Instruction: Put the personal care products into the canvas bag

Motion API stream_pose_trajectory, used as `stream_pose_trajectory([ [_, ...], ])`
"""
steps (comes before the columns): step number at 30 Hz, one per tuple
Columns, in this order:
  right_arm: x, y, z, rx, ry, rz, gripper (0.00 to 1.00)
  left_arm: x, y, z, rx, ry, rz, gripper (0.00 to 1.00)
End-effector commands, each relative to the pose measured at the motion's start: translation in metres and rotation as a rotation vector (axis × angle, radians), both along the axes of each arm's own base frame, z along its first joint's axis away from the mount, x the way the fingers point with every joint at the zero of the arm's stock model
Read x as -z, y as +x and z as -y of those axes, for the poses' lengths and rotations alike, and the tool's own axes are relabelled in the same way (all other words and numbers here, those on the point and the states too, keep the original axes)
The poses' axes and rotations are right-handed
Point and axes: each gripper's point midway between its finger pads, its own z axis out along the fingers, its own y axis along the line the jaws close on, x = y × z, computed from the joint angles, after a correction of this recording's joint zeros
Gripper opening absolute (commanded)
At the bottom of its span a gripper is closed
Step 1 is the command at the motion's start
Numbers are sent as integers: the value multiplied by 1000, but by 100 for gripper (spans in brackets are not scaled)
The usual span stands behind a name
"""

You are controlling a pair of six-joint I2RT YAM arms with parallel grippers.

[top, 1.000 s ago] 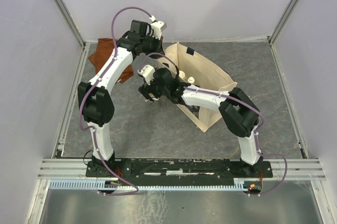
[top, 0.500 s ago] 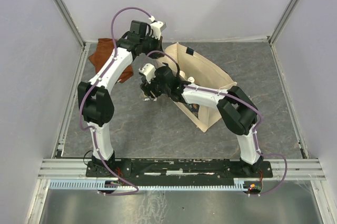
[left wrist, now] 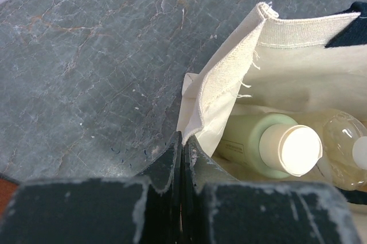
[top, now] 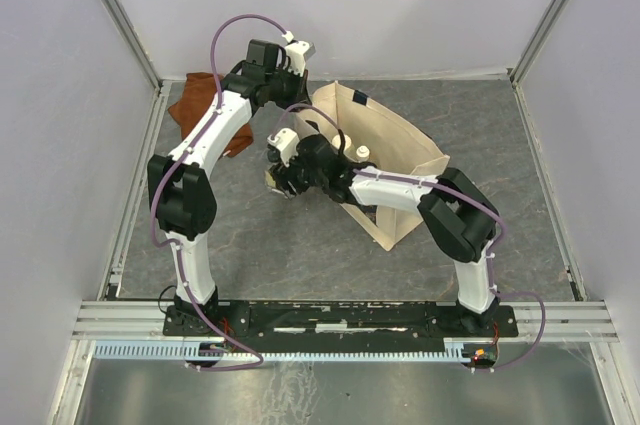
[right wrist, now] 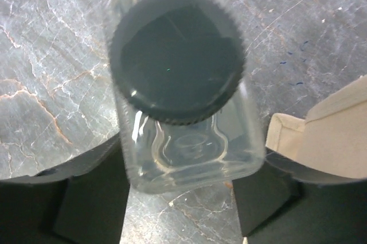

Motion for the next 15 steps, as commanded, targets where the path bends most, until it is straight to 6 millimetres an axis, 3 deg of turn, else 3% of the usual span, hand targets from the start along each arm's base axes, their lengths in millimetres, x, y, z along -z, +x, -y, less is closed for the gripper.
stream_pose_trajectory([
  [1, -14, -8, -5, 11, 22, 9, 76, -18, 21, -20, -69, 20, 99, 3],
  [5, -21, -1, -11, 21, 27, 30, 84, -19, 21, -21, -70, 25, 106, 3],
  [15, -28, 26, -27, 59, 38, 100, 91, -19, 21, -21, -67, 26, 108, 3],
])
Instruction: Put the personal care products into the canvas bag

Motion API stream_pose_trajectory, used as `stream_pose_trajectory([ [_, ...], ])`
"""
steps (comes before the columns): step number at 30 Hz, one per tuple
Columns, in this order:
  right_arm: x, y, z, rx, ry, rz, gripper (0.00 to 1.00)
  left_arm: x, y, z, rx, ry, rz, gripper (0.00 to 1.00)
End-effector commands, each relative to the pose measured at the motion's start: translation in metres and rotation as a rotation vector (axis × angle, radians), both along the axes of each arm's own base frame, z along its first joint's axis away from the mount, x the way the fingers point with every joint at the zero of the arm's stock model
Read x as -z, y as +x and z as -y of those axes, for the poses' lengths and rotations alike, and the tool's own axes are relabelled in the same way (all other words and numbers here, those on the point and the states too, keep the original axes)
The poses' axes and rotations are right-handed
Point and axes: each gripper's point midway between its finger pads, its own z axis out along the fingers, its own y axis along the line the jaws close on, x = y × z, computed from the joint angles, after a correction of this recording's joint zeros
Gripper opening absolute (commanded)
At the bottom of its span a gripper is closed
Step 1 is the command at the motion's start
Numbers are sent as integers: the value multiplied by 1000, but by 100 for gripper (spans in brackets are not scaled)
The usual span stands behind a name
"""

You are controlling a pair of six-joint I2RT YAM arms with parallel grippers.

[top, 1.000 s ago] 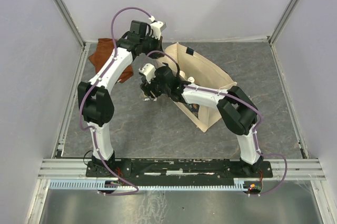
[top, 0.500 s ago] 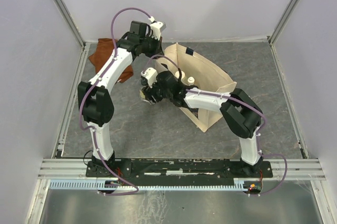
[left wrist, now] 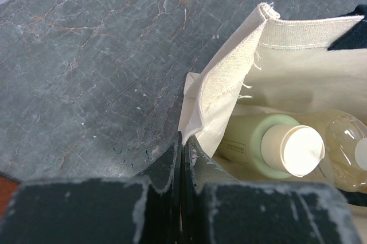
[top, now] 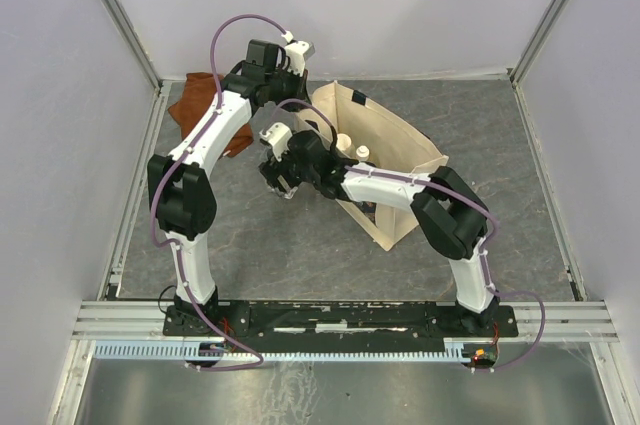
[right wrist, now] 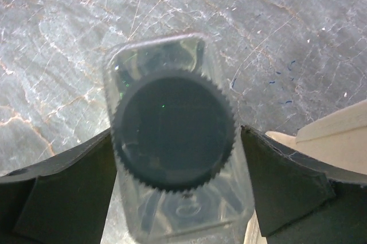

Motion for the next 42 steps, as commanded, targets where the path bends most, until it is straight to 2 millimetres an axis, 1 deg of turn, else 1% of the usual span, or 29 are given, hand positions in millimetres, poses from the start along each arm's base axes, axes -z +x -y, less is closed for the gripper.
stream_pose_trajectory([
  [1, -22, 20, -16, 29, 52, 85, 91, -20, 20, -19, -60, 25, 106, 3],
  [4, -18, 21, -20, 15, 43, 73, 88, -19, 20, -19, -58, 26, 106, 3],
  [6, -17, 20, -21, 5, 42, 68, 83, -20, 21, -19, -58, 25, 107, 3],
  [8, -17, 18, -20, -1, 43, 65, 73, -19, 21, -20, -58, 25, 106, 3],
  [11, -19, 14, -17, -7, 48, 59, 47, -17, 20, -19, -57, 25, 101, 3],
  [12, -20, 11, -17, -11, 53, 56, 41, -17, 20, -19, -56, 24, 99, 3],
  [14, -28, 6, -14, -12, 75, 52, 36, -16, 19, -20, -57, 23, 96, 3],
  [16, -35, 1, -7, -4, 89, 45, 31, -17, 18, -19, -56, 22, 97, 3],
  [18, -40, -6, 0, 6, 87, 38, 27, -19, 18, -20, -58, 21, 101, 3],
  [19, -43, -9, 5, 15, 81, 34, 27, -19, 18, -20, -58, 21, 100, 3],
  [20, -45, -14, 10, 21, 71, 31, 23, -20, 18, -20, -58, 21, 101, 3],
  [21, -43, -20, 16, 29, 47, 19, 22, -20, 18, -20, -59, 19, 101, 3],
  [22, -45, -25, 22, 38, 30, 17, 20, -20, 18, -20, -58, 19, 101, 3],
  [24, -50, -35, 33, 66, 0, 17, 20, -20, 17, -20, -57, 17, 99, 3],
  [25, -61, -41, 38, 80, 2, 20, 20, -19, 16, -19, -56, 17, 96, 2],
  [28, -83, -55, 58, 146, 2, -23, 18, -18, 16, -19, -55, 15, 91, 3],
  [32, -121, -73, 90, 245, 31, -92, 16, -18, 15, -20, -59, 14, 90, 3],
  [37, -177, -89, 130, 345, 56, -105, 17, -22, 14, -21, -61, 13, 96, 3],
  [40, -215, -95, 153, 392, 74, -80, 18, -27, 12, -21, -61, 9, 104, 2],
  [41, -231, -96, 161, 407, 74, -68, 18, -27, 12, -21, -61, 8, 103, 3],
  [42, -239, -97, 168, 418, 60, -65, 19, -28, 12, -21, -61, 6, 104, 3],
])
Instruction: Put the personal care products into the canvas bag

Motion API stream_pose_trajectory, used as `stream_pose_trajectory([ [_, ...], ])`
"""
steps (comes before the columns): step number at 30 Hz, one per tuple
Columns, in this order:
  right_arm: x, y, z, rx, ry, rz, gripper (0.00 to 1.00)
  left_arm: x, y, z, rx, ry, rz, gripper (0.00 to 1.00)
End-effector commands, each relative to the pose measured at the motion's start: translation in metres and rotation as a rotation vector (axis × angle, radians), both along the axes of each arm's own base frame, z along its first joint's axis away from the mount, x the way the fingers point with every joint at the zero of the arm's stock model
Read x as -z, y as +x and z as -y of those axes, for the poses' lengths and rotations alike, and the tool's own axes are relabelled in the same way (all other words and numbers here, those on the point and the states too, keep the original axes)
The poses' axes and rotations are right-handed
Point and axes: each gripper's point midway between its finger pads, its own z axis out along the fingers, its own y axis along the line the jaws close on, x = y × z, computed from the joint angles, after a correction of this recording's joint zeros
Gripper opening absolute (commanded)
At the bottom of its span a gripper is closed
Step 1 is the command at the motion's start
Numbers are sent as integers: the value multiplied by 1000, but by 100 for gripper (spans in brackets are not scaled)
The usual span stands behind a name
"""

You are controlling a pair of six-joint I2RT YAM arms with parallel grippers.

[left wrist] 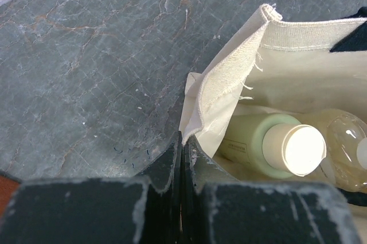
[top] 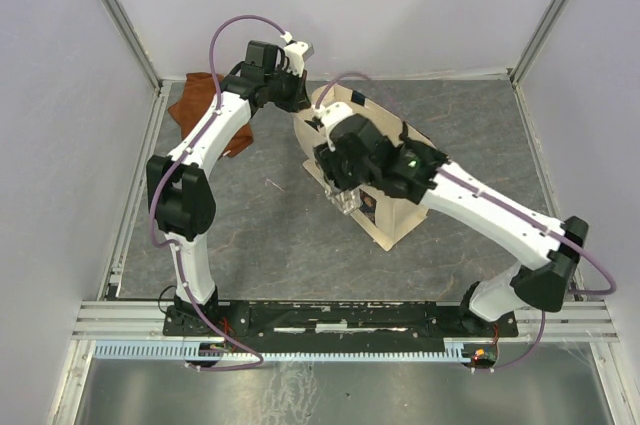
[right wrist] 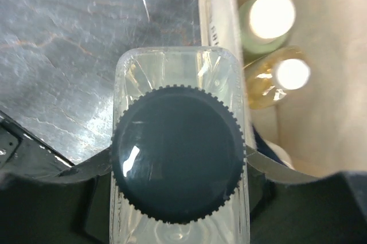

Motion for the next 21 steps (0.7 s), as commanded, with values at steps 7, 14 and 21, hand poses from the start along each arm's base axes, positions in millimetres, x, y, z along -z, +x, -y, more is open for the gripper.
stream_pose_trajectory([
  [7, -160, 28, 65, 167, 127, 165, 20, -31, 9, -20, -58, 4, 102, 3],
  [14, -174, 73, 87, 227, 156, 226, 20, -33, 6, -21, -58, 5, 102, 3],
  [21, -117, 112, 95, 267, 143, 176, 20, -42, 3, -21, -51, -5, 116, 3],
])
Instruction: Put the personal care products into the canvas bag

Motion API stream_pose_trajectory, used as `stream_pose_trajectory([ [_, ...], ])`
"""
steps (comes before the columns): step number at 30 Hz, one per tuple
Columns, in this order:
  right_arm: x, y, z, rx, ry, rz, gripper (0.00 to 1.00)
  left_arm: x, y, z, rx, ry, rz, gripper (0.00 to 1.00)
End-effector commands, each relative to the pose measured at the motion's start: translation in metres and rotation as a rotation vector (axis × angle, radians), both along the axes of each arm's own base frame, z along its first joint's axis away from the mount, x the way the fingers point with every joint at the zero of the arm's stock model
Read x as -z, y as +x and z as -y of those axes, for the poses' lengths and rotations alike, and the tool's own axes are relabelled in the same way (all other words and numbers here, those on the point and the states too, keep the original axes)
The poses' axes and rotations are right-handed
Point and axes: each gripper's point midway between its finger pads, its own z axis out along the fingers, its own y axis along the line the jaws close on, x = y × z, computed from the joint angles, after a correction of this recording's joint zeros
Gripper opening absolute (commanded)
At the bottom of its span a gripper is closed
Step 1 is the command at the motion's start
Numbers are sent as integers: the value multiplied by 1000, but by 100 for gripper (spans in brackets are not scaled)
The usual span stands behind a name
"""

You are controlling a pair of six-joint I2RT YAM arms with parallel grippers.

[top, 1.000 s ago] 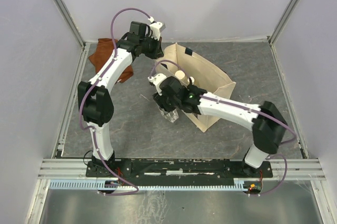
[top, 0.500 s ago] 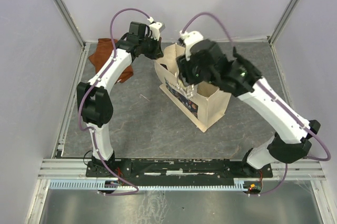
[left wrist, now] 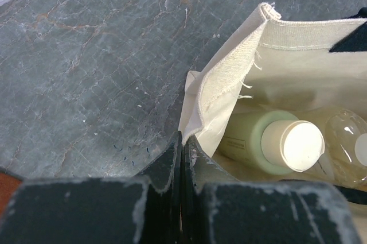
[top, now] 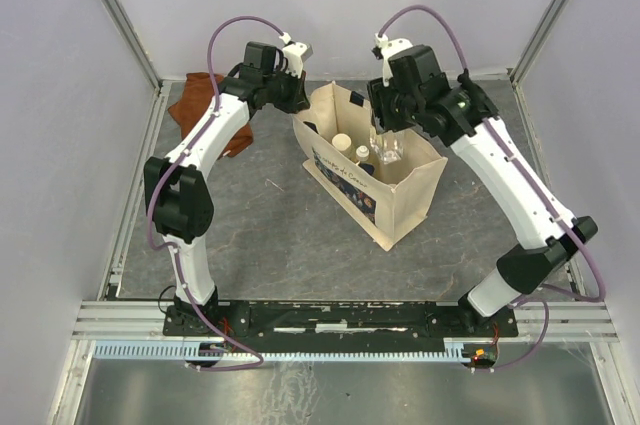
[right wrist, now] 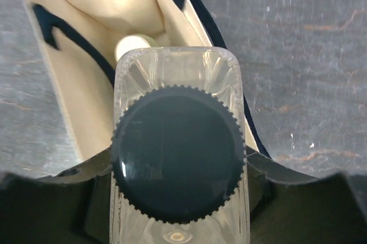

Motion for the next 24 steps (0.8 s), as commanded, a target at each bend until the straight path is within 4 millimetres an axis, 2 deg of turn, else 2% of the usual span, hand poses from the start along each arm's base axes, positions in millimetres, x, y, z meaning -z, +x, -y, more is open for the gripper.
stream_pose_trajectory([
  [1, -11, 28, -9, -9, 97, 128, 20, -41, 6, -18, -49, -6, 110, 3],
  [6, 11, 39, 1, 9, 57, 120, 20, -42, 5, -18, -46, -11, 109, 3],
  [13, 18, 41, 30, 27, -22, 108, 20, -41, 5, -18, -50, -6, 106, 3],
  [17, 25, 37, 50, 42, -31, 96, 20, -41, 5, -18, -52, -6, 103, 3],
  [20, 43, 32, 63, 39, -38, 75, 20, -42, 6, -20, -57, -2, 105, 3],
  [24, 63, 21, 69, -1, -51, 61, 20, -44, 5, -21, -61, 4, 106, 3],
])
